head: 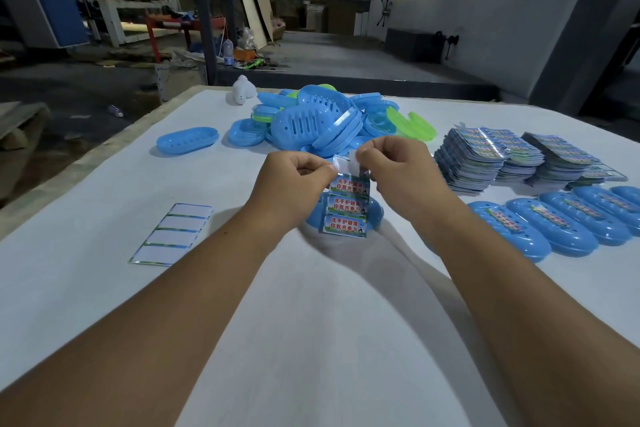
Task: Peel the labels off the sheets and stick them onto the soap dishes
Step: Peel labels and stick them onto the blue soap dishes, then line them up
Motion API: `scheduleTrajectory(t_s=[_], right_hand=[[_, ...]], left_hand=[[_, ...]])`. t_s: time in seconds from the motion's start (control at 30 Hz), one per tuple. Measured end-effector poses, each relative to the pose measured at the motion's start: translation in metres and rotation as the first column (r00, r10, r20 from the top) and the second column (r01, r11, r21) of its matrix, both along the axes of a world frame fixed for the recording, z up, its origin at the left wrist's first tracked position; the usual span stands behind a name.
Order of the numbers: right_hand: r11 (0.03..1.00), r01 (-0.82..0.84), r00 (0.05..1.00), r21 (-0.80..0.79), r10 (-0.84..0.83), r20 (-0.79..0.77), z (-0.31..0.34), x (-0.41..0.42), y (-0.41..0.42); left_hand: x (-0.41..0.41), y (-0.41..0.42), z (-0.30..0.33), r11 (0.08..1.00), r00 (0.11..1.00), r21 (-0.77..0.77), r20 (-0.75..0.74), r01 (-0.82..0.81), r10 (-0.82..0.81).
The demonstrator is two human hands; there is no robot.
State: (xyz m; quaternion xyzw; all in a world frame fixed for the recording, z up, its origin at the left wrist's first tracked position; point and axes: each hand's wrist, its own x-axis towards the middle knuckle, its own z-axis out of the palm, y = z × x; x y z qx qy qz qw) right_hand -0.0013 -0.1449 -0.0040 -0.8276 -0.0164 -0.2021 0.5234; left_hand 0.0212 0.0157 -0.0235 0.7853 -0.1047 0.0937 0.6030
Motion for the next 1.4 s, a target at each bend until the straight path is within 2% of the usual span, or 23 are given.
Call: scheduleTrajectory(t_s=[0.1,0.4,0.47,0.53,0.63,0.7,0.77,0.83,0.9,0.97,1.03,1.1,1.13,1.17,1.2,1.27,1.3,1.4], right_hand=[[0.989,0.051,0.998,0.138,-0.047,-0.037,0.001,0.002,-0.002],[0.977,0.107,0.991,0.184,-0.090,-0.100,0.002,0.005,-0.006],[0.956,0.112,0.988,0.273,-0.076,-0.136,0.004,0.004,-0.006],[0.882,0.114,0.981,0.457,-0.027,-0.193,0.007,0.004,-0.007],[0.719,0.148,0.969,0.679,0.033,-0.246,0.009,0.005,-0.009],[0.643,0.156,0.971,0.750,0.038,-0.234,0.010,0.004,-0.012],[0.630,0.159,0.977,0.760,0.011,-0.214,0.011,0.004,-0.015],[0.677,0.165,0.979,0.718,-0.026,-0.200,0.012,0.003,-0.016],[0.785,0.167,0.982,0.596,-0.078,-0.173,0.010,0.003,-0.015],[0.899,0.169,0.985,0.405,-0.145,-0.090,0.006,0.004,-0.011],[0.965,0.163,0.983,0.204,-0.177,0.054,0.001,0.004,-0.007],[0.986,0.166,0.974,-0.006,-0.163,0.157,-0.004,0.004,-0.003],[0.977,0.181,0.970,-0.109,-0.158,0.186,-0.006,0.003,-0.002],[0.962,0.195,0.965,-0.189,-0.154,0.210,-0.007,0.003,-0.001],[0.948,0.204,0.962,-0.243,-0.148,0.231,-0.008,0.003,0.000],[0.935,0.205,0.953,-0.291,-0.123,0.278,-0.009,0.002,0.001],[0.931,0.200,0.947,-0.305,-0.104,0.303,-0.009,0.001,0.001],[0.914,0.183,0.932,-0.362,-0.044,0.360,-0.009,-0.001,0.002]], left_hand=[[0.001,0.000,0.002,1.000,1.000,-0.010,-0.016,-0.025,0.025],[0.000,0.001,0.008,0.992,0.991,-0.062,-0.094,-0.106,0.100],[0.000,0.001,0.009,0.991,0.989,-0.082,-0.109,-0.107,0.098],[0.000,0.001,0.010,0.988,0.987,-0.103,-0.130,-0.114,0.100],[0.000,0.002,0.011,0.987,0.982,-0.098,-0.155,-0.123,0.107],[0.001,0.006,0.012,0.984,0.977,-0.092,-0.166,-0.150,0.133],[0.003,0.012,0.014,0.979,0.969,-0.061,-0.167,-0.194,0.181],[0.008,0.021,0.016,0.962,0.956,0.044,-0.113,-0.268,0.272],[0.012,0.032,0.016,0.903,0.926,0.225,-0.003,-0.367,0.377],[0.016,0.042,0.014,0.787,0.889,0.421,0.123,-0.450,0.442],[0.018,0.050,0.012,0.663,0.873,0.586,0.178,-0.465,0.455],[0.017,0.052,0.010,0.573,0.873,0.687,0.192,-0.446,0.448],[0.017,0.051,0.010,0.564,0.872,0.690,0.213,-0.454,0.441],[0.016,0.049,0.011,0.595,0.876,0.659,0.226,-0.460,0.427],[0.014,0.045,0.013,0.688,0.894,0.578,0.205,-0.439,0.398],[0.010,0.033,0.017,0.913,0.963,0.307,0.064,-0.270,0.263],[0.007,0.026,0.020,0.970,0.985,0.176,-0.009,-0.167,0.171],[0.000,0.010,0.023,0.997,0.991,-0.071,-0.132,0.007,-0.017]])
